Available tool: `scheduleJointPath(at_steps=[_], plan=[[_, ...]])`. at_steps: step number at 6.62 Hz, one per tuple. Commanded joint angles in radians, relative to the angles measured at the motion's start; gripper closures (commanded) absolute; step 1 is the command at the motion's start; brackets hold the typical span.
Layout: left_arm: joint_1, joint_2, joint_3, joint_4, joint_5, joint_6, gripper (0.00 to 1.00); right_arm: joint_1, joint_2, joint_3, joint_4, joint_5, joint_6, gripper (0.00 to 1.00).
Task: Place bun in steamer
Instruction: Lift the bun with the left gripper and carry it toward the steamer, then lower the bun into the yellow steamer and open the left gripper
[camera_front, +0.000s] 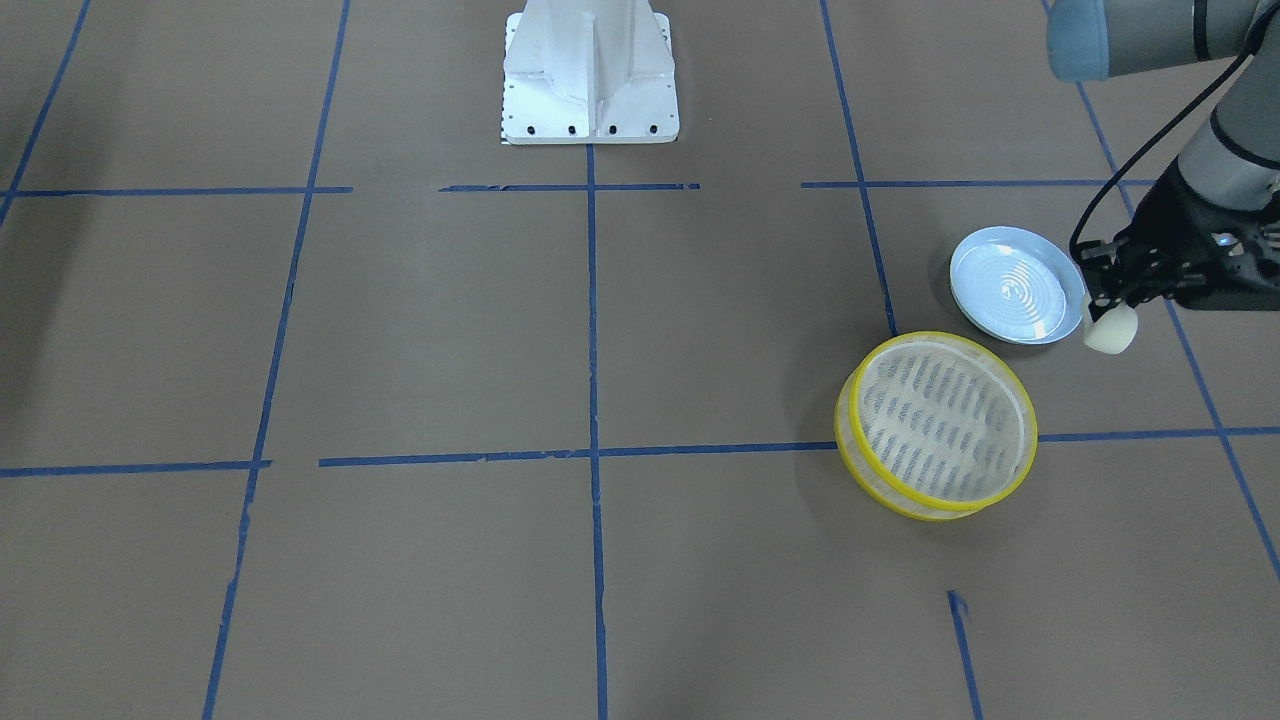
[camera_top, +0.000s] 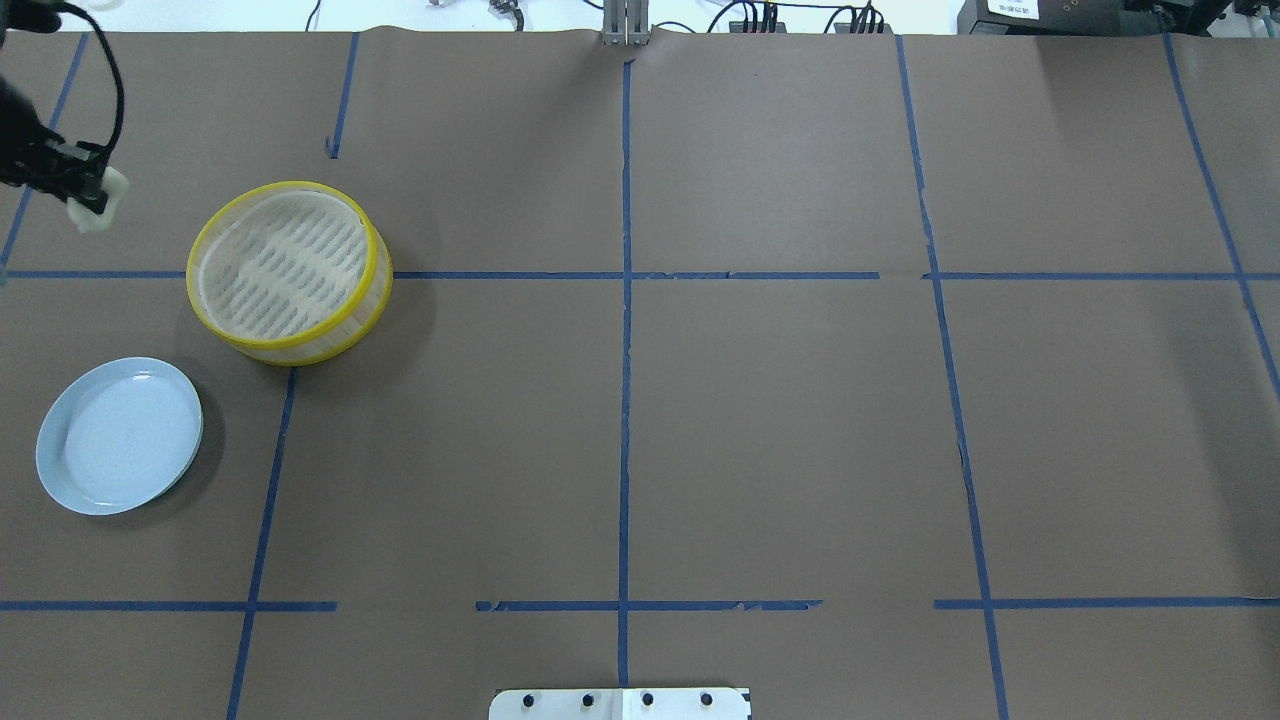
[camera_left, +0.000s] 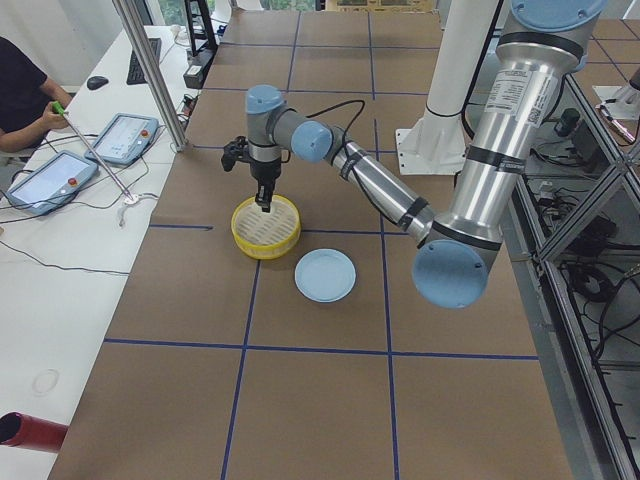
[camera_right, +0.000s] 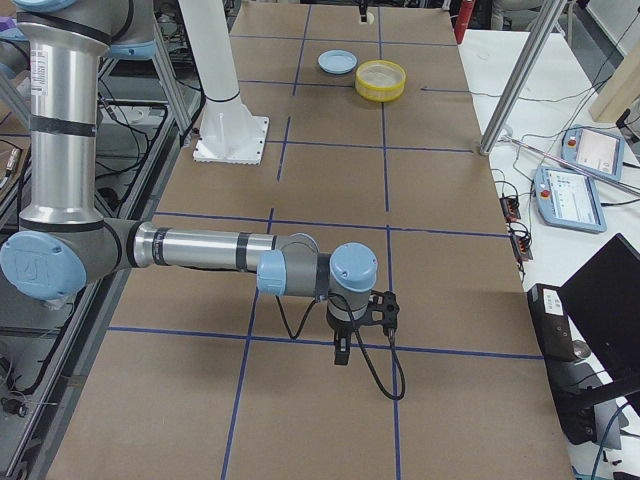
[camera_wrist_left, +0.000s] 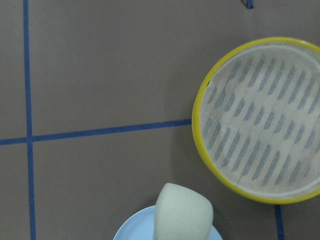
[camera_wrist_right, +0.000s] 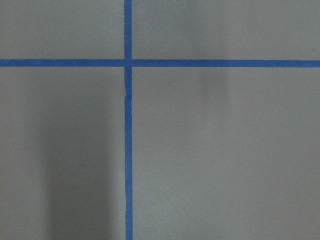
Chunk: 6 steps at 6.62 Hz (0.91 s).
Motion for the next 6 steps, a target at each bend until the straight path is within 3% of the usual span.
scheduleJointPath(at_steps=[1, 2, 3, 6], plan=[[0.137, -0.075, 0.166, -0.076, 0.004, -0.064, 0.78, 0.000, 0.000, 0.000, 0.000, 0.000, 0.000, 0.00], [0.172, -0.077, 0.262, -0.239, 0.006, -0.141, 0.78, 0.000, 0.001, 0.000, 0.000, 0.000, 0.000, 0.00], [0.202, -0.079, 0.333, -0.321, 0.007, -0.164, 0.78, 0.000, 0.000, 0.000, 0.000, 0.000, 0.000, 0.00], [0.213, -0.085, 0.367, -0.350, 0.007, -0.160, 0.77, 0.000, 0.000, 0.000, 0.000, 0.000, 0.000, 0.00]])
